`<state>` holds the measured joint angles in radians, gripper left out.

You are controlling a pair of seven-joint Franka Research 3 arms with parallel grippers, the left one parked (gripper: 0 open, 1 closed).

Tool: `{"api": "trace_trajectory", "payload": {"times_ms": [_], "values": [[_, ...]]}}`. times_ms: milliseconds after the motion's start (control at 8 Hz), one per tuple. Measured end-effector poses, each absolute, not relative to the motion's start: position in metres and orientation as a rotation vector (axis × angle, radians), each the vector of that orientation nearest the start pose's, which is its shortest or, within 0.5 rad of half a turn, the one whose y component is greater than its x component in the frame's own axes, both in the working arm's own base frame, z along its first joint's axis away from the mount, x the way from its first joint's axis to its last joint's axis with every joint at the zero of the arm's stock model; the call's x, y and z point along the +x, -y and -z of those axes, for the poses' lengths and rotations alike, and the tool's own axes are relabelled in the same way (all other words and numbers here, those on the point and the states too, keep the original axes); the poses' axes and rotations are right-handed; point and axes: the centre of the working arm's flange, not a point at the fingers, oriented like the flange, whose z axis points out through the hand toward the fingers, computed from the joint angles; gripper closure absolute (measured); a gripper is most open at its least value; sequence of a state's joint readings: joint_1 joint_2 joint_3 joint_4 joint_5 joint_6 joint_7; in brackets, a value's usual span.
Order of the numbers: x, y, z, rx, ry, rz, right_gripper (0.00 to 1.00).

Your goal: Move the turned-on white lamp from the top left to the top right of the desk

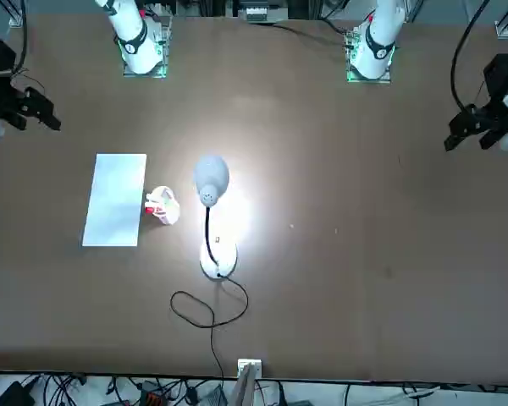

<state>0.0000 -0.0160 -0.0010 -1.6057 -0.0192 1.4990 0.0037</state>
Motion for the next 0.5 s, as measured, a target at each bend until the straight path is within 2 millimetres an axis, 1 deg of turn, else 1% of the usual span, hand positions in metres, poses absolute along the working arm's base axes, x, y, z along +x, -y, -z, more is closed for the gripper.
{"api": "trace_trajectory", "payload": {"times_ms": [250,500], "values": [[0.5434,0.0002,-0.608,-3.157,0.007,-0.151,0.0],[0.5449,-0.0038,-0.6128,-3.156,0.022,-0.134,0.0]]}}
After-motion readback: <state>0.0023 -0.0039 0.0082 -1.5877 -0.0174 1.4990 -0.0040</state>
